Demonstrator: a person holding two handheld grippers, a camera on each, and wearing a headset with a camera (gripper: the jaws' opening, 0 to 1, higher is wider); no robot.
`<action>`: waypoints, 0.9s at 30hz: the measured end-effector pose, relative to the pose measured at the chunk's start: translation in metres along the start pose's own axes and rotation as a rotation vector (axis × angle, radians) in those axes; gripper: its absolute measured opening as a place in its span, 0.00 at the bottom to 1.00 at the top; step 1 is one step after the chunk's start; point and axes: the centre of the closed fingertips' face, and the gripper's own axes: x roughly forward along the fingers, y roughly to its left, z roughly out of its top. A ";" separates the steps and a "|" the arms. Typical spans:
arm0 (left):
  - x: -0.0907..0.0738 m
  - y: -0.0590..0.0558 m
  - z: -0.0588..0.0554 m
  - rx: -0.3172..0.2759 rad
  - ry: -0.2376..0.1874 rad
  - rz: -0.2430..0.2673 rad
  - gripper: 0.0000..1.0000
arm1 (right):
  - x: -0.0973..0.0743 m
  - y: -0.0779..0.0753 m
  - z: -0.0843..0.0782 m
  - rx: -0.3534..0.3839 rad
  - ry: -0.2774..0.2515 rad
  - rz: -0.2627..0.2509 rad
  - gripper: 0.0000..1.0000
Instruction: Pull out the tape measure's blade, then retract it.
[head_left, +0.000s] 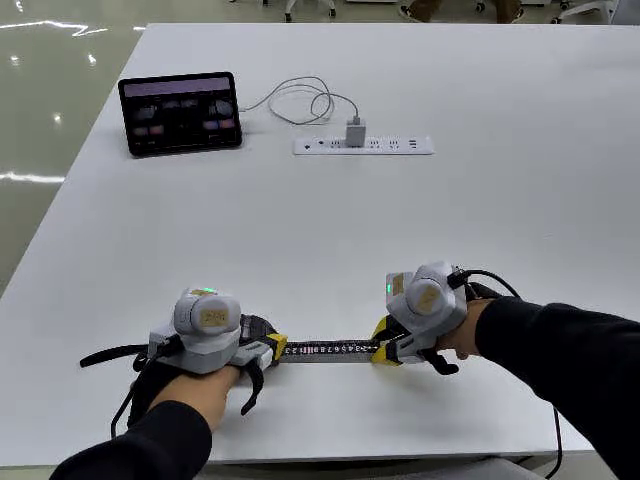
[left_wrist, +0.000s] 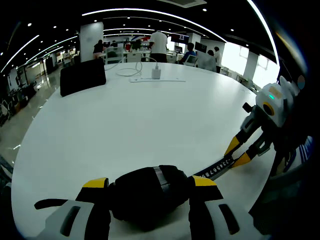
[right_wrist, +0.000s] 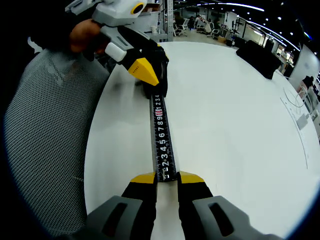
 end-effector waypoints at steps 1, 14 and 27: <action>0.000 0.000 0.000 0.000 0.000 0.000 0.59 | 0.000 0.000 0.001 0.000 0.000 0.000 0.11; 0.000 0.000 0.000 -0.001 0.000 0.000 0.59 | 0.005 0.000 0.006 0.011 -0.007 -0.004 0.11; 0.000 0.000 0.000 -0.001 -0.001 0.000 0.59 | 0.008 0.000 0.012 0.016 -0.007 -0.004 0.11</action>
